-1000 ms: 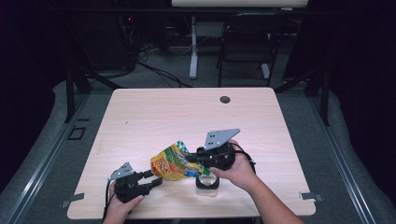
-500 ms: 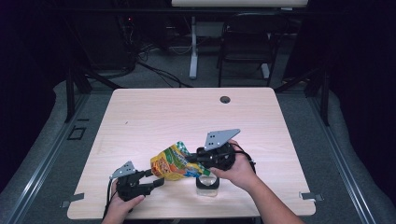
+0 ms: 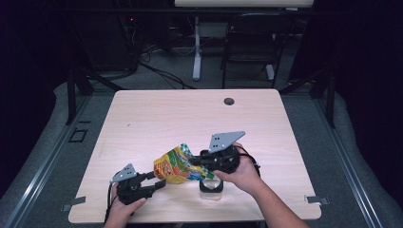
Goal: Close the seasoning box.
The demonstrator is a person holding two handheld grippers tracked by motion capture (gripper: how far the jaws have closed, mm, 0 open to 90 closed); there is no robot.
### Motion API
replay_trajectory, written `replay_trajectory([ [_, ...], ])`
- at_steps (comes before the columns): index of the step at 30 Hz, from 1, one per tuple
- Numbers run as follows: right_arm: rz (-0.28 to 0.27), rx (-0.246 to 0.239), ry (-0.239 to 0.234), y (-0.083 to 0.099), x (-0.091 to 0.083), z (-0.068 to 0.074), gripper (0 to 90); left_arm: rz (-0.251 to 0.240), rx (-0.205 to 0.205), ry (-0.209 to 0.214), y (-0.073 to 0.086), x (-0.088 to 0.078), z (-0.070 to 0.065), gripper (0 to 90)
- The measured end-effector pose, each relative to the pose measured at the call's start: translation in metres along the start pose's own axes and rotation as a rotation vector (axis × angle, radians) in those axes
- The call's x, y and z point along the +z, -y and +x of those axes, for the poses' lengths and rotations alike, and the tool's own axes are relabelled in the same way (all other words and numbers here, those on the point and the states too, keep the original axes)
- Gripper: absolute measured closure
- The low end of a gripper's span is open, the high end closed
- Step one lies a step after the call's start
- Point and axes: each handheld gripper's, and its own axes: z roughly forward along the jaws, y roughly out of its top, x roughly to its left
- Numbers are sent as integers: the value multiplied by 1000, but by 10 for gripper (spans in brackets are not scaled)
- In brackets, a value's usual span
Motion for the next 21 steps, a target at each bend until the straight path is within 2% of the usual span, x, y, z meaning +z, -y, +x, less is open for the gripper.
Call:
replay_trajectory([
  [3, -7, 1, -2, 0, 1, 0, 900, -12, -4, -12, 1, -1, 0, 447],
  [4, -10, 0, 0, -1, 1, 1, 900, -8, -13, 2, 0, -2, 1, 451],
  [6, -19, 1, -1, -1, 2, 2, 900, -21, -16, -18, 0, -3, 0, 458],
  [8, -22, 0, -5, -1, 2, 2, 900, -5, -14, 3, -1, -8, 2, 476],
  [13, -46, 17, -10, 1, 3, 0, 900, -36, -18, -24, -3, -13, 0, 485],
  [14, -56, 25, -13, 2, 3, 0, 900, -31, -16, -8, -4, -16, 0, 487],
  [16, -69, 26, -18, 2, 2, -1, 900, -65, -24, -31, -5, -18, -2, 494],
  [17, -78, 29, -19, 2, 1, -1, 900, -65, -20, -17, -6, -22, -2, 498],
  [21, -91, 27, -16, 1, 0, 0, 900, -78, -33, -14, -8, -29, -3, 512],
])
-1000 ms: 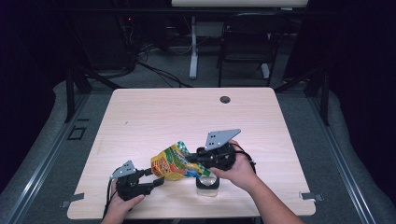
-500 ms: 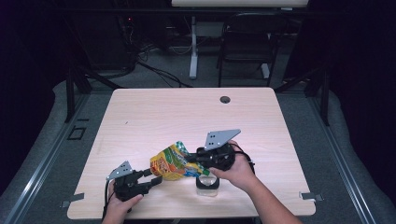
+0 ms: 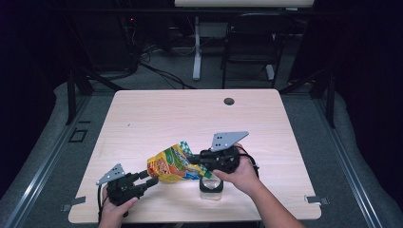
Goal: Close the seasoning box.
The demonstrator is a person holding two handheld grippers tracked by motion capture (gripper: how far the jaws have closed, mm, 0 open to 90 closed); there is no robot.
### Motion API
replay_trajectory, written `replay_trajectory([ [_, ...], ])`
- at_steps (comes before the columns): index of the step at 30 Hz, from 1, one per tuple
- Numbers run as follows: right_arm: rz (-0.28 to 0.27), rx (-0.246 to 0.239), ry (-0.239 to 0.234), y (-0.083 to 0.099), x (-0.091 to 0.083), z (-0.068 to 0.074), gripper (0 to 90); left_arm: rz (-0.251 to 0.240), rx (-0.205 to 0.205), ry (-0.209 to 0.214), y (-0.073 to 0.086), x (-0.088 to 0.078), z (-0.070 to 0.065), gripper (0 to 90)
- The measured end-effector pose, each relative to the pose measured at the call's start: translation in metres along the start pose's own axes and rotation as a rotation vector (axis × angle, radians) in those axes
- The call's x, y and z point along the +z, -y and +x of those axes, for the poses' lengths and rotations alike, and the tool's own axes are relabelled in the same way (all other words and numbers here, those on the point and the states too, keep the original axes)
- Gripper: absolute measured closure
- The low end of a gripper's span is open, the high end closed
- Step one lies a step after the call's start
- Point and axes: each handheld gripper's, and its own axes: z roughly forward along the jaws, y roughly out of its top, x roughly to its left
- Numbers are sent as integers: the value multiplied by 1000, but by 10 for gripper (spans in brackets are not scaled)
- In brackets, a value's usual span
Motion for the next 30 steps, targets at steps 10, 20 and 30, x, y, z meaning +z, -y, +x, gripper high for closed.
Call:
replay_trajectory([
  [10, 30, -27, 12, 0, -1, 1, 900, -22, 2, -4, -5, -14, -5, 552],
  [20, 35, -32, 12, -2, 1, 1, 900, -50, -12, -23, -10, -22, -5, 596],
  [30, 51, -46, 36, 0, 0, 1, 900, -15, 14, -34, -14, -24, -8, 653],
])
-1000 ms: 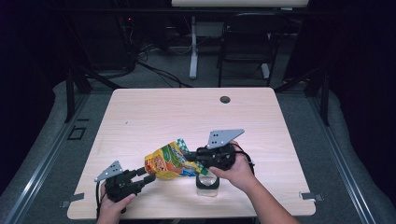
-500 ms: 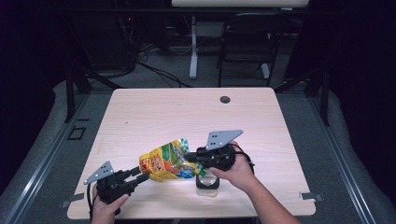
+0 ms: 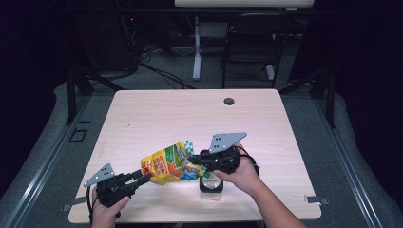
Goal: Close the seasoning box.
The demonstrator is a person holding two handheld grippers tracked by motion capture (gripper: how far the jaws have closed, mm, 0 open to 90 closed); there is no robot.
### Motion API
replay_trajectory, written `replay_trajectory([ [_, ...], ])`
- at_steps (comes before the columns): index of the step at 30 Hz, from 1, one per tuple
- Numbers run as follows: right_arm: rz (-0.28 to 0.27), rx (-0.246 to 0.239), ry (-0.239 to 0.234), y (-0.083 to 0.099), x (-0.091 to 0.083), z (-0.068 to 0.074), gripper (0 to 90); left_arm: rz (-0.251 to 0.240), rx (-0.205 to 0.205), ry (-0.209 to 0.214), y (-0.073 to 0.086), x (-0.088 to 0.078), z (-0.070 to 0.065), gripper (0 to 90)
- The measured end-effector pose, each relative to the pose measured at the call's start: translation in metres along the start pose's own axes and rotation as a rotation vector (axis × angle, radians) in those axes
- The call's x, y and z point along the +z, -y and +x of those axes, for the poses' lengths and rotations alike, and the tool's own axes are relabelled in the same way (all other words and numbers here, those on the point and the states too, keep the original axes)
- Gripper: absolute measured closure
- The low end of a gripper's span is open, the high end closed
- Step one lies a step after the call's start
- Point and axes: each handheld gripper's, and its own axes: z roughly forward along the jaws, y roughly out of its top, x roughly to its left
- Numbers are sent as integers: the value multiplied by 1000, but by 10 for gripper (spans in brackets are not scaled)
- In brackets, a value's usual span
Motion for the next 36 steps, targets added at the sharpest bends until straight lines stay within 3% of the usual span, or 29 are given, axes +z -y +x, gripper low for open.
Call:
replay_trajectory([
  [4, 3, -4, 6, 1, 0, 0, 900, -1, -2, -35, 0, 0, -1, 707],
  [8, 3, -3, 8, 1, 1, 1, 900, 6, 2, -33, -2, -2, -2, 713],
  [12, 6, -5, 14, 2, 1, 1, 900, 6, 17, -67, -4, -4, -6, 721],
  [13, 6, -4, 14, 2, 1, 1, 900, 8, 17, -55, -5, -5, -5, 726],
  [19, 13, -6, 22, 2, 1, 2, 900, 9, 34, -79, -7, -8, -7, 749],
  [30, 12, 49, 14, 6, -3, 3, 873, 20, 89, -88, -10, -8, -13, 756],
  [33, 15, 62, 9, 8, -4, 2, 860, 29, 110, -113, -10, -8, -15, 757],
  [35, 10, 78, 9, 9, -4, 2, 856, 48, 123, -105, -11, -8, -15, 756],
  [36, 13, 83, 8, 10, -5, 2, 851, 36, 125, -119, -10, -7, -16, 757],
])
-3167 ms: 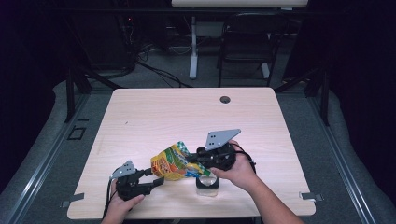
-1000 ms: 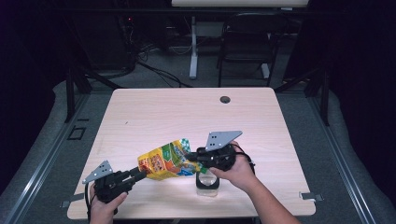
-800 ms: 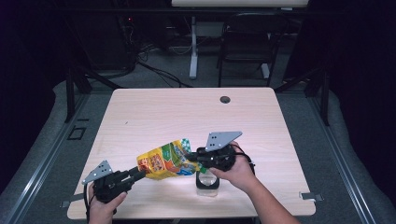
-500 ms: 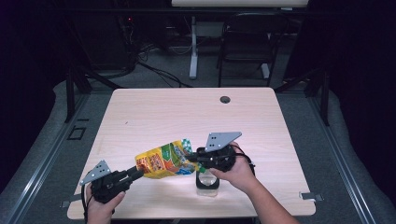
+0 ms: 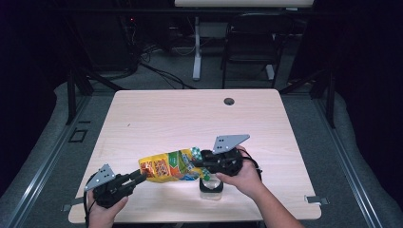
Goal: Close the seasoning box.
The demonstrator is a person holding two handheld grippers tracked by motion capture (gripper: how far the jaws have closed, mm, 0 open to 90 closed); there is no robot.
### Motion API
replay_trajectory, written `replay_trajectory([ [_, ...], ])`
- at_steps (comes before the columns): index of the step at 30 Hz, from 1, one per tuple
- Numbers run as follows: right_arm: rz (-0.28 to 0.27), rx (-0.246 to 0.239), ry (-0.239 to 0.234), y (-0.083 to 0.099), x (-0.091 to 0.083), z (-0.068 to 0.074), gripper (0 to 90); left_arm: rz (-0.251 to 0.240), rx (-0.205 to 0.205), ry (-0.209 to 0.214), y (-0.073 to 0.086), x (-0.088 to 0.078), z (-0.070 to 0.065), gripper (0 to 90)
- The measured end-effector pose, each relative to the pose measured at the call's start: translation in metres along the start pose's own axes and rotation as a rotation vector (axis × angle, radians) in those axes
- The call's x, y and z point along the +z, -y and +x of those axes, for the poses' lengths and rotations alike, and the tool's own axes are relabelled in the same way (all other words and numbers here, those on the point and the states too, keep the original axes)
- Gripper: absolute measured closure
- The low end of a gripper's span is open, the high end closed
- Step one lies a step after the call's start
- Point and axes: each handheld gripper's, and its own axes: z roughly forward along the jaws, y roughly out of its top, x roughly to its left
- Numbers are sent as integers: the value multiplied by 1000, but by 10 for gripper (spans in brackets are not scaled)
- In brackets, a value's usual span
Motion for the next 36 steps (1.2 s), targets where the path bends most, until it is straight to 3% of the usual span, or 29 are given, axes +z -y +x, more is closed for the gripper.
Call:
replay_trajectory([
  [4, 2, 13, 8, 1, -1, 0, 851, 19, 10, 13, 0, -1, 0, 758],
  [9, -2, 29, 5, 1, -2, 0, 828, 3, 12, -6, 0, 1, -1, 758],
  [19, -12, 60, 13, -1, -5, 4, 777, 15, 11, 10, 0, 0, 0, 758],
  [22, -23, 69, 27, -1, -6, 6, 769, 0, 14, -9, 1, 0, -1, 758],
  [30, -6, 36, 72, 1, -11, 11, 883, -8, 13, -9, -1, -2, -2, 759],
  [36, -12, 6, 77, 5, -13, 15, 898, -10, -3, 13, -4, -5, -3, 759],
])
